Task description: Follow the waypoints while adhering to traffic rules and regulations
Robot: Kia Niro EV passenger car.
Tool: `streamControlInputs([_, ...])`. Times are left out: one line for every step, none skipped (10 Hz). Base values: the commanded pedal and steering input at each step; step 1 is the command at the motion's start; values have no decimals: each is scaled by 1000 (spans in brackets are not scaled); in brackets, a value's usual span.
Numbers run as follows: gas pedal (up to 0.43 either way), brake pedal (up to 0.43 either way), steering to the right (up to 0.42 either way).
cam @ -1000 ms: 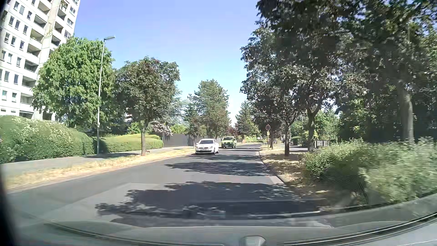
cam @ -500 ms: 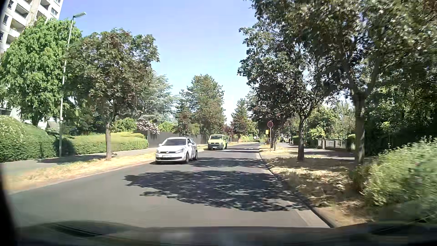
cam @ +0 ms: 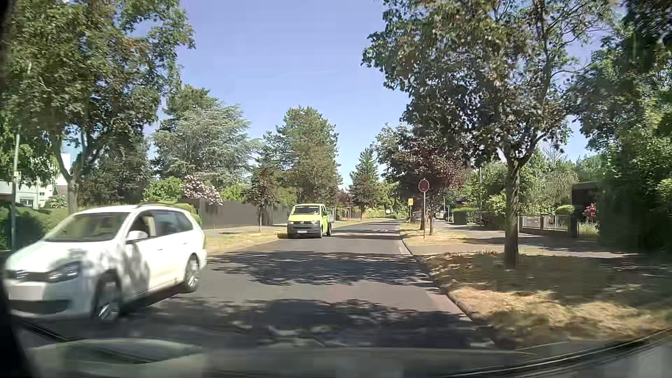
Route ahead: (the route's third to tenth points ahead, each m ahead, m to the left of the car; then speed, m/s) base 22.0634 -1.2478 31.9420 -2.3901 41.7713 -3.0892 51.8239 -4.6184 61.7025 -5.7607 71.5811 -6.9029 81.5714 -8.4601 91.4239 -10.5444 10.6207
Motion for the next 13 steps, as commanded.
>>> streamControlInputs([0,30,12])
streamControlInputs([0,30,12])
streamControlInputs([0,30,12])
streamControlInputs([0,30,12])
streamControlInputs([0,30,15])
streamControlInputs([0,30,16])
streamControlInputs([0,30,15])
streamControlInputs([0,30,15])
streamControlInputs([0,30,14])
streamControlInputs([0,30,14])
streamControlInputs([0,30,15])
streamControlInputs([0,30,15])
streamControlInputs([0,30,15])
